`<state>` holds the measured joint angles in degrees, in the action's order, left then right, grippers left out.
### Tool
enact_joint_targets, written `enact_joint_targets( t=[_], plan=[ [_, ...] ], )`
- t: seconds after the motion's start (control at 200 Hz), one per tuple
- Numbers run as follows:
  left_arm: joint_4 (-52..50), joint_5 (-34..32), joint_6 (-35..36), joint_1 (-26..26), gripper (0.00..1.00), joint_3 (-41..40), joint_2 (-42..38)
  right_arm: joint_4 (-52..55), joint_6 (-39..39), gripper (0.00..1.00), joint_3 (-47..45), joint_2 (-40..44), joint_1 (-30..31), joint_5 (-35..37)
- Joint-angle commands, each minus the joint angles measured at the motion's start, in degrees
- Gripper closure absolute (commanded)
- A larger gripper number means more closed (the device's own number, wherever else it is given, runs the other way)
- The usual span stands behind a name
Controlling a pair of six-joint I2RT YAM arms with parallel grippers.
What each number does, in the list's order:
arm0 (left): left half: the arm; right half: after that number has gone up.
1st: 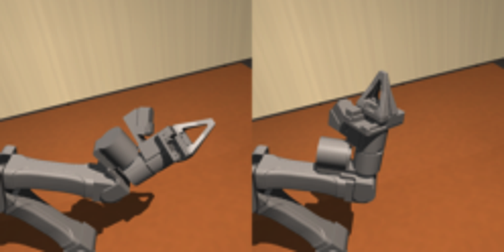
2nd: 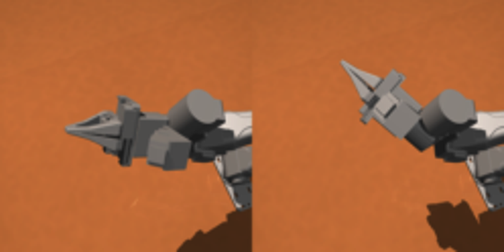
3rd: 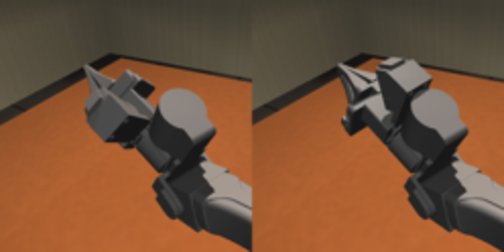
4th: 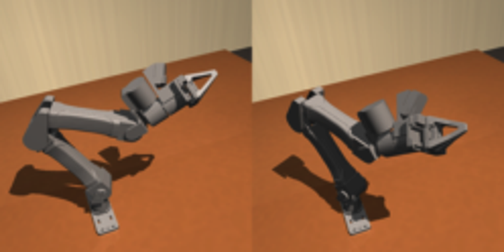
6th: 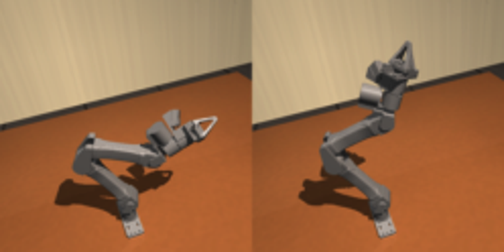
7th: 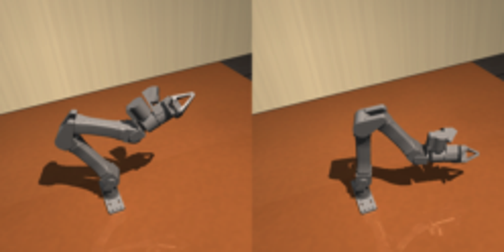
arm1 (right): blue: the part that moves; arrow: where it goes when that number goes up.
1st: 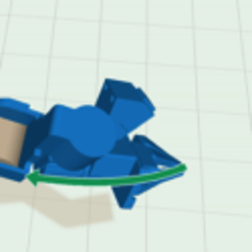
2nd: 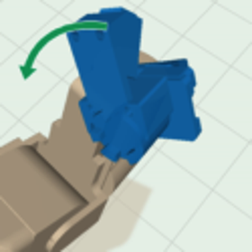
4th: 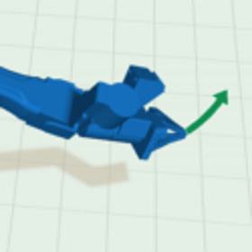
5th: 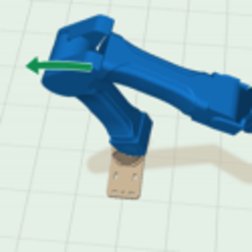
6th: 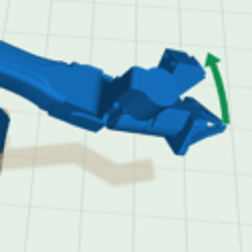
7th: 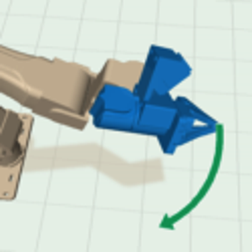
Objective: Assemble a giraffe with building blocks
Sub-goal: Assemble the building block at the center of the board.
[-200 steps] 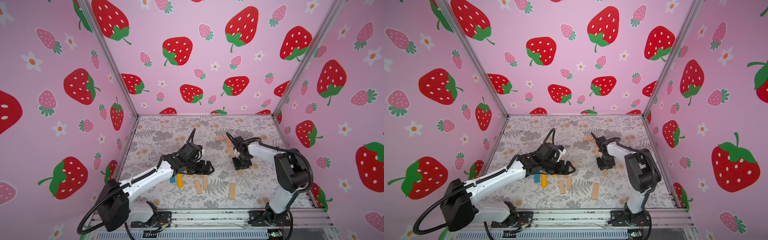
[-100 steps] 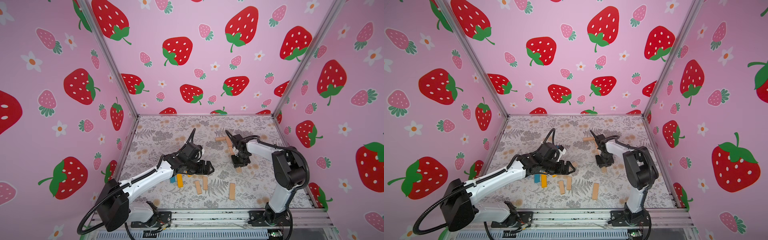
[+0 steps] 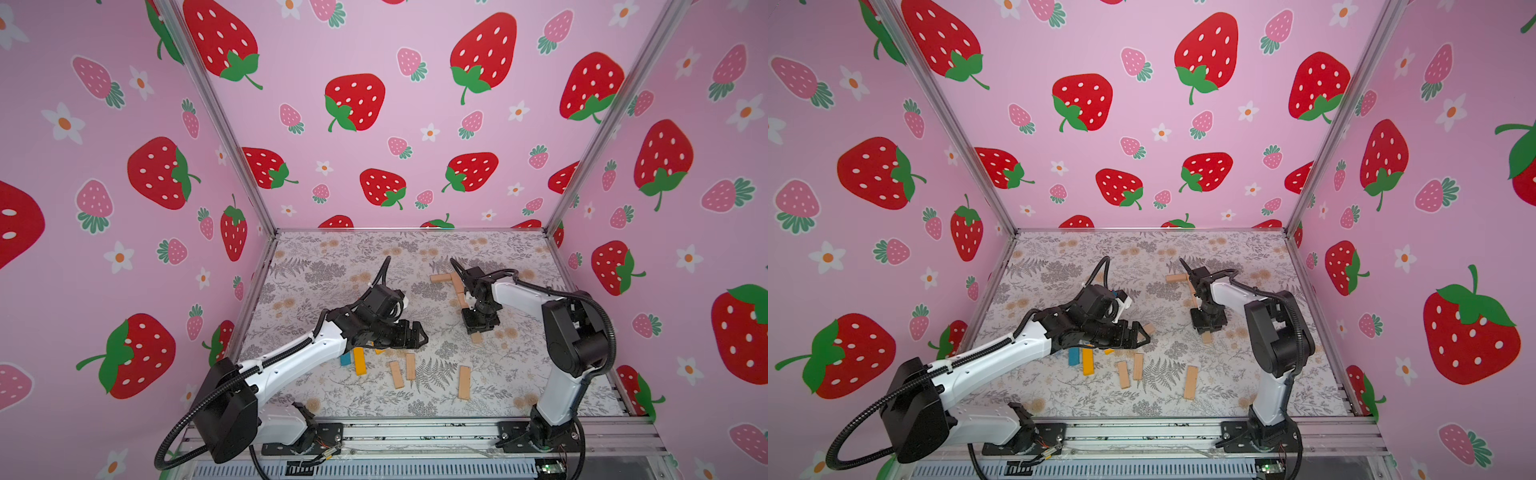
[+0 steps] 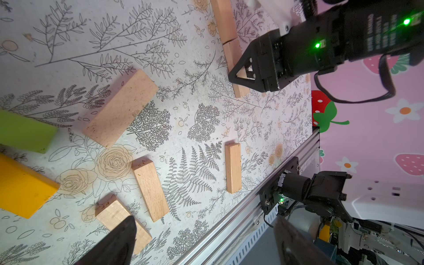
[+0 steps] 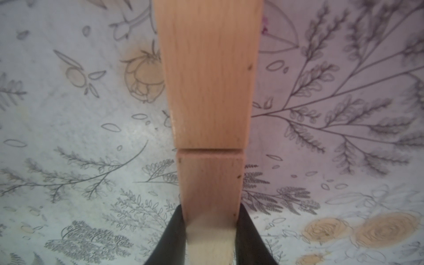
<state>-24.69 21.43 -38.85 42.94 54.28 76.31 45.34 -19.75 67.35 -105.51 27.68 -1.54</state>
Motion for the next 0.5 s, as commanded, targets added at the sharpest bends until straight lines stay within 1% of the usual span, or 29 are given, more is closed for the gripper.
enact_joint_targets(
  t=[0.0,0.205,0.385,0.495],
  plan=[
    [-1.51,-0.33,0.5,-0.27,0.05,1.35,-1.15,0.8,-0.38,0.69,0.68,-1.45,-0.44,0.22],
    [-1.5,-0.25,0.42,-0.31,0.05,1.18,-1.12,0.8,-0.38,0.64,0.5,-0.78,-0.44,-0.02],
    [-1.41,-0.44,0.35,-0.47,0.05,0.74,-1.44,1.24,-0.29,0.57,0.89,-0.07,-0.44,-0.26],
    [-1.28,-0.26,0.37,-0.57,0.05,0.91,-1.19,1.98,-0.29,0.51,1.37,0.71,-0.44,-0.13]
  ],
)
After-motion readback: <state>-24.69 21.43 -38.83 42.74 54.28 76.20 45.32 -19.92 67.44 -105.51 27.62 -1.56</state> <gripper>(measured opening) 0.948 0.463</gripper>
